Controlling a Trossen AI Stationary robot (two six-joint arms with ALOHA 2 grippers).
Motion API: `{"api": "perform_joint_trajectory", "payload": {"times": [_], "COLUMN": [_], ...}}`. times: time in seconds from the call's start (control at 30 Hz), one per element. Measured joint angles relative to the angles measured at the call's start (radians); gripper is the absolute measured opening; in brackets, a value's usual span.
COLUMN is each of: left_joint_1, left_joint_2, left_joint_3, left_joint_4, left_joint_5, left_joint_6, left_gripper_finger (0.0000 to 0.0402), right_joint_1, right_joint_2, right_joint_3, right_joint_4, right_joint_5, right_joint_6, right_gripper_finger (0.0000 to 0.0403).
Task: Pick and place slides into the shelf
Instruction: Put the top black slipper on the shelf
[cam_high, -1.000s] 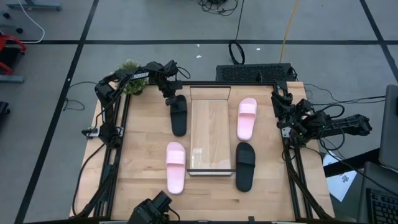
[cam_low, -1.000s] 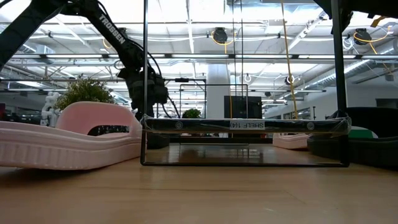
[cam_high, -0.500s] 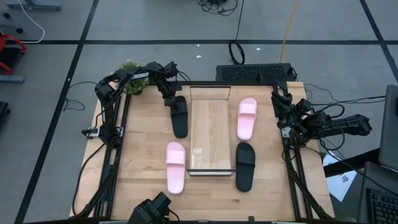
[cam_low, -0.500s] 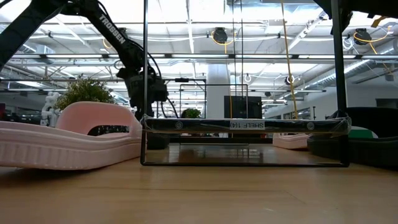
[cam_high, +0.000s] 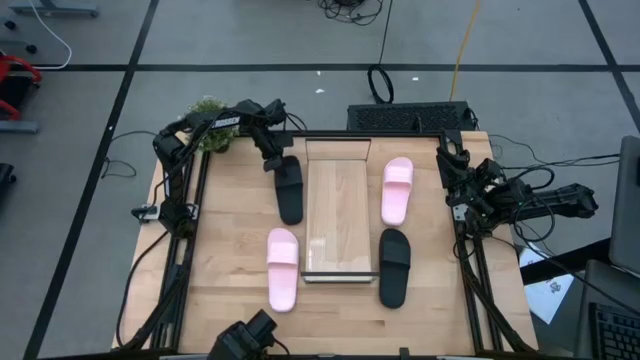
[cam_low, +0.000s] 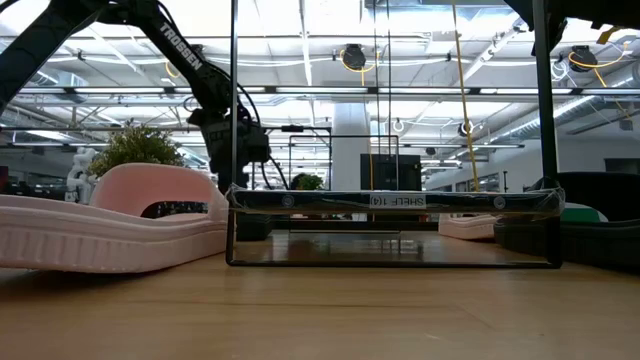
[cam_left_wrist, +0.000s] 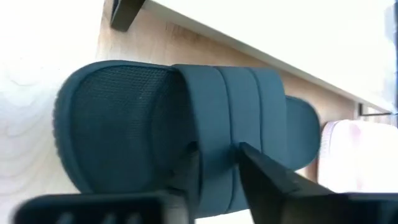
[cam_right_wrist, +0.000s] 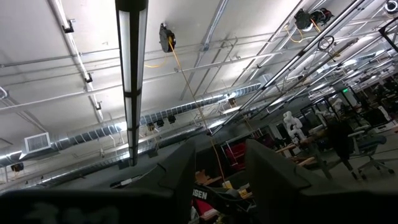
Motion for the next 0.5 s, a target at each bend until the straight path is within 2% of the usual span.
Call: {"api": "perform_joint_trajectory", "payload": {"times": [0.13,0.33,0.5], "left_joint_1": [-0.005,0.016,0.041], "left_joint_2": [0.0,-0.004,-0.005], "left_joint_3": [0.0,0.047,0.198], "left_joint_4": [0.012,-0.019,-0.152], "left_joint_5": [-0.04,-0.052,-0.074], "left_joint_6": [0.029,-0.011,-0.045], "left_gripper_finger": [0.0017,0.0004,0.0002], "right_joint_1": [0.0,0.0,0.0], "right_joint_2": [0.0,0.0,0.0], "right_joint_3": [0.0,0.0,0.0], "right_joint_4": [0.0,0.0,0.0], "right_joint_5": [0.0,0.0,0.0], "right_joint_6": [0.0,0.0,0.0], "right_gripper_finger": [0.0128,0.0128,0.0128]}}
